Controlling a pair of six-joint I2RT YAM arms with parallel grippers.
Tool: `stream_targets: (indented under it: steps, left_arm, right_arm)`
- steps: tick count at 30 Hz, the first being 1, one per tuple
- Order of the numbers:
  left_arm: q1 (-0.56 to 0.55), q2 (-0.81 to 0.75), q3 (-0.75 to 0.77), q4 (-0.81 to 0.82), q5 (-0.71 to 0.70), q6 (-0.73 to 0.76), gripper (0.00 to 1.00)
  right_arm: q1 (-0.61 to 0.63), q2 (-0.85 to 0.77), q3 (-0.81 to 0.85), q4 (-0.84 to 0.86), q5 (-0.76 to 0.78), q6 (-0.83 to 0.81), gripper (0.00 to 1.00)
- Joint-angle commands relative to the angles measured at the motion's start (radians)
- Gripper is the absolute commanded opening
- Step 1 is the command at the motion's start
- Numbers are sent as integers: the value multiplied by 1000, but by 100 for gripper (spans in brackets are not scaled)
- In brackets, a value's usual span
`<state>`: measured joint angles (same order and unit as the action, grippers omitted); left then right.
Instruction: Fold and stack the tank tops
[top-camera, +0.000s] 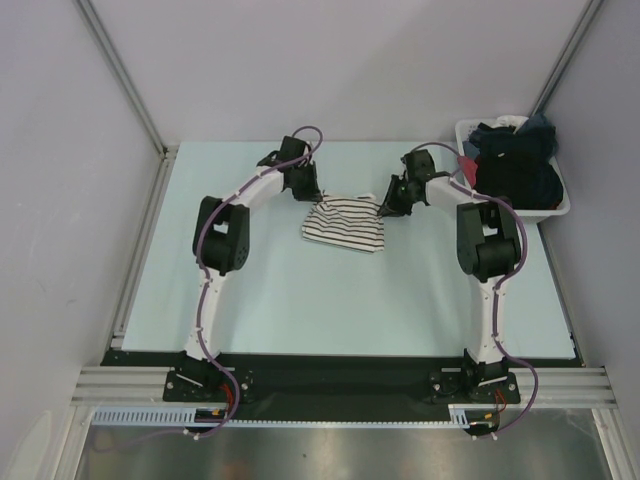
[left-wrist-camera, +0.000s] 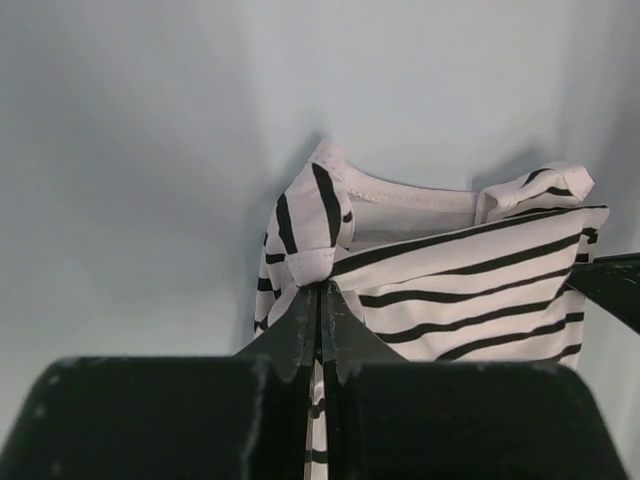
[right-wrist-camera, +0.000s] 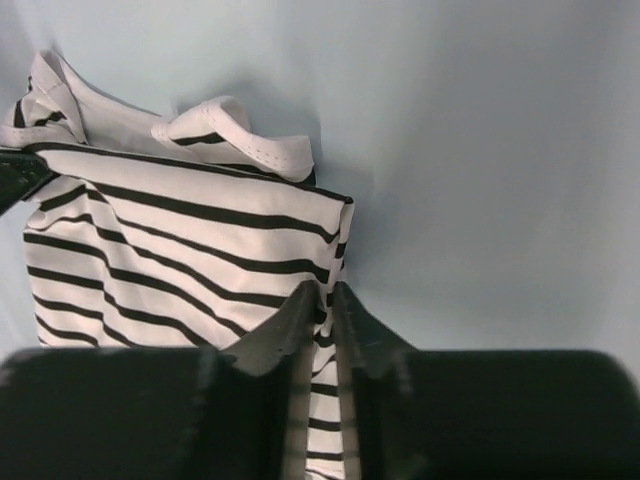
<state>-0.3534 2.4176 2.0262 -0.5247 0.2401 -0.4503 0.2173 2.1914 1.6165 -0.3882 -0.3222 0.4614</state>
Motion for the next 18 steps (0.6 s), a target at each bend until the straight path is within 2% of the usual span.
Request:
stream_targets:
  steps: [1, 2, 6, 8, 9, 10, 11, 12, 13, 14, 15, 16, 18]
  left_arm:
    - [36, 6, 26, 23, 31, -22, 2]
    - [42, 6, 25, 34, 39, -25, 1]
    - [76, -8, 5, 72, 76, -18, 7]
    - [91, -14, -4, 84, 73, -11, 18]
    - [96, -23, -12, 88, 70, -10, 31]
    - [102, -31, -33, 94, 62, -10, 35]
    - [100, -38, -46, 107, 64, -8, 40]
    - [100, -51, -66, 111, 58, -5, 57]
    - [102, -60, -76, 117, 47, -5, 65]
    - [100, -69, -90, 121, 45, -2, 71]
    - [100, -92, -119, 127, 44, -2, 81]
    - [100, -107, -139, 146, 47, 2, 84]
    - [100, -170, -217, 173, 48, 4, 98]
  right_arm:
    - [-4, 18, 40, 6, 11, 0, 14]
    - [-4, 25, 45, 6, 18, 0, 8]
    - [-4, 42, 49, 0, 31, 0, 0]
    - [-3, 44, 48, 0, 34, 0, 1]
    - [-4, 44, 48, 3, 35, 0, 2]
    - [-4, 44, 46, 5, 35, 0, 3]
    - [-3, 39, 46, 5, 35, 0, 10]
    - [-4, 39, 45, 8, 34, 0, 16]
    - [-4, 34, 43, 6, 32, 2, 22]
    - [-4, 28, 40, 11, 34, 2, 34]
    - [-3, 19, 36, 17, 35, 3, 39]
    - [-4, -4, 16, 25, 41, 3, 46]
    - [-6, -28, 3, 34, 48, 3, 51]
